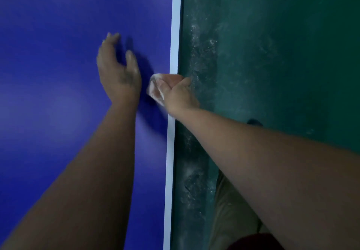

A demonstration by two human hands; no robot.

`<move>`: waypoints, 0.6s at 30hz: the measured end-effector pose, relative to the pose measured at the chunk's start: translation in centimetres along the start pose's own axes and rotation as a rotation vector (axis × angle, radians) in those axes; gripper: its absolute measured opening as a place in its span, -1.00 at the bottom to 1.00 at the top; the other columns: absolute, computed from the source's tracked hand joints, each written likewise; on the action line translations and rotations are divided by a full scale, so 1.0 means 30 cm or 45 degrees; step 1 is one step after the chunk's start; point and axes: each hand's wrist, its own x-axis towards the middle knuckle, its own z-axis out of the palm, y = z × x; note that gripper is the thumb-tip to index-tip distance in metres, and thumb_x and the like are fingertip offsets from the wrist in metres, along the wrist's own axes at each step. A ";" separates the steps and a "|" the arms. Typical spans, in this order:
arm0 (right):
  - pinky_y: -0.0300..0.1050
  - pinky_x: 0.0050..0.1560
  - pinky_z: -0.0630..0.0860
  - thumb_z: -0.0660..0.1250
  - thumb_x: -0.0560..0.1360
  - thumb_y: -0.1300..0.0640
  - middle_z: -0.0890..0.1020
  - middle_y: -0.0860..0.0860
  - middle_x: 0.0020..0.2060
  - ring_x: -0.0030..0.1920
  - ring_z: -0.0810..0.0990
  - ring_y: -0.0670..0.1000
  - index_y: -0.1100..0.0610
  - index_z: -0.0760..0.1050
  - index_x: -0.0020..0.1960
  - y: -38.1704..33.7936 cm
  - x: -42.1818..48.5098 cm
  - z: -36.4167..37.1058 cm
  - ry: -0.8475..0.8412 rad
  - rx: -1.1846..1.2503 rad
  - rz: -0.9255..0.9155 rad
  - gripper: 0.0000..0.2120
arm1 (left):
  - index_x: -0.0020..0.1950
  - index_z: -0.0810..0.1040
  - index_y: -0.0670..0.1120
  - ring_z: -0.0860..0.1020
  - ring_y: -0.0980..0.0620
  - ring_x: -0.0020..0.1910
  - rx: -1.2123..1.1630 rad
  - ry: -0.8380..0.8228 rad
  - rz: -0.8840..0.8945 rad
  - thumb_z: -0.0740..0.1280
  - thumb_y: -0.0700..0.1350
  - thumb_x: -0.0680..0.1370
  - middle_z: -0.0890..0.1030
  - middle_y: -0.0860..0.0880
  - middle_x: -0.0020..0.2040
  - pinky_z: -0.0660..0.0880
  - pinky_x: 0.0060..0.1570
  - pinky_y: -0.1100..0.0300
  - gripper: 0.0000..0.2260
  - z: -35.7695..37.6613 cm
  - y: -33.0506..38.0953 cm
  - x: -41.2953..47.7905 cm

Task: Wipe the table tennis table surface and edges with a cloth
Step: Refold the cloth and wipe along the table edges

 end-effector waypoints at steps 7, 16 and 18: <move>0.25 0.48 0.43 0.18 0.78 0.00 -0.04 0.35 0.66 0.64 0.19 0.39 -0.26 0.01 0.73 0.013 0.016 -0.028 -0.248 -0.405 -0.111 -0.40 | 0.77 0.19 0.10 -0.02 -0.09 0.79 0.498 -0.076 -0.129 0.10 0.14 0.78 0.06 -0.03 0.80 -0.10 0.72 -0.05 -0.47 0.182 0.140 0.314; 0.04 0.25 0.46 0.22 0.65 -0.37 0.40 0.22 0.56 0.41 0.53 0.27 0.24 0.04 0.68 -0.125 0.053 -0.079 -0.059 0.139 0.164 -0.10 | 0.74 0.28 0.14 0.08 -0.06 0.78 0.596 0.081 -0.171 0.06 0.23 0.76 0.16 0.00 0.78 -0.03 0.73 -0.05 -0.46 0.227 0.138 0.303; 0.06 0.30 0.46 0.20 0.65 -0.38 0.36 0.25 0.59 0.45 0.51 0.28 0.29 0.01 0.67 -0.219 0.147 -0.135 -0.015 0.126 0.147 -0.07 | 0.73 0.31 0.12 0.10 -0.07 0.77 0.597 0.089 -0.160 0.08 0.19 0.78 0.18 -0.02 0.77 -0.01 0.72 -0.06 -0.49 0.226 0.146 0.309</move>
